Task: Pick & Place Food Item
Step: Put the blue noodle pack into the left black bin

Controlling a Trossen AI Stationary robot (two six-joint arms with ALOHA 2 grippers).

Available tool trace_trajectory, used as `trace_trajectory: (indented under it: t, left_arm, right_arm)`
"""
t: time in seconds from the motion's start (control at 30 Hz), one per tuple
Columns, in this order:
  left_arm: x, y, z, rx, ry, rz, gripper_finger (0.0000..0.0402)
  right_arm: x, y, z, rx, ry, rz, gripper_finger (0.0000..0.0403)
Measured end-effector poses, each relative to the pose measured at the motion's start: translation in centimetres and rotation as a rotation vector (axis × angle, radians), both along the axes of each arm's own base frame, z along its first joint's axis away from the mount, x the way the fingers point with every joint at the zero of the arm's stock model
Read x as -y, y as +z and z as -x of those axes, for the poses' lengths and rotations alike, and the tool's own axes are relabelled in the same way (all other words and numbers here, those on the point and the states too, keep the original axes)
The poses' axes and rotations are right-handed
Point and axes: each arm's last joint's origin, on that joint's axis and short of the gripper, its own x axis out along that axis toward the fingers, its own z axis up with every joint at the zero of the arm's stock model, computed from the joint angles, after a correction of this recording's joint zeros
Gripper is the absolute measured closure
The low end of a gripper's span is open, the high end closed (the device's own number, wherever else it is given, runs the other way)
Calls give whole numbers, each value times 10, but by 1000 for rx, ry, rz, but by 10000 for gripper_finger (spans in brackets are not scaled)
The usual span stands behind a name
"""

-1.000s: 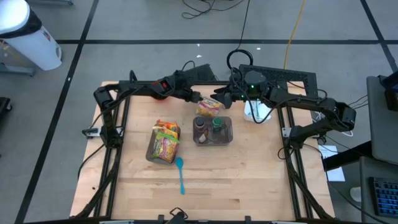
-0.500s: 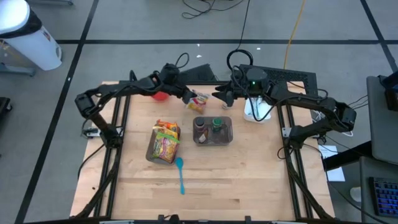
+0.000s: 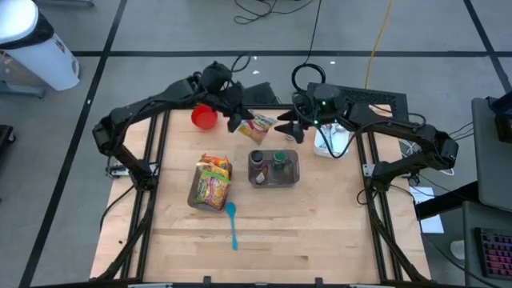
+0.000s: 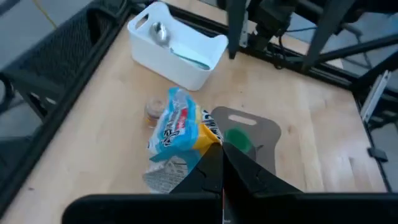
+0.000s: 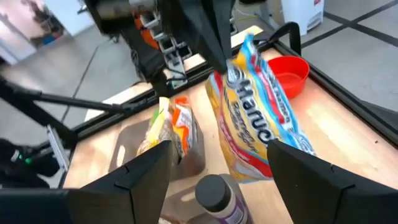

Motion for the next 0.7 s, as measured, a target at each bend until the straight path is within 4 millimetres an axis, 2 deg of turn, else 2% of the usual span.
trace_trajectory:
  t: [0.13, 0.27, 0.53, 0.7]
  left_arm:
    - [8, 29, -1, 32, -22, -71, 401]
    - [19, 46, -2, 43, -61, -92, 401]
    - [39, 42, -14, 17, -122, -77, 401]
    - [48, 41, -20, 25, -147, -84, 401]
  right_arm:
    - [-4, 9, -1, -1, 51, 22, 147]
    - [-10, 12, -4, 16, 84, 46, 147]
    - [-9, 12, -5, -12, -25, 156, 147]
    - [-10, 7, -11, -11, 45, 106, 147]
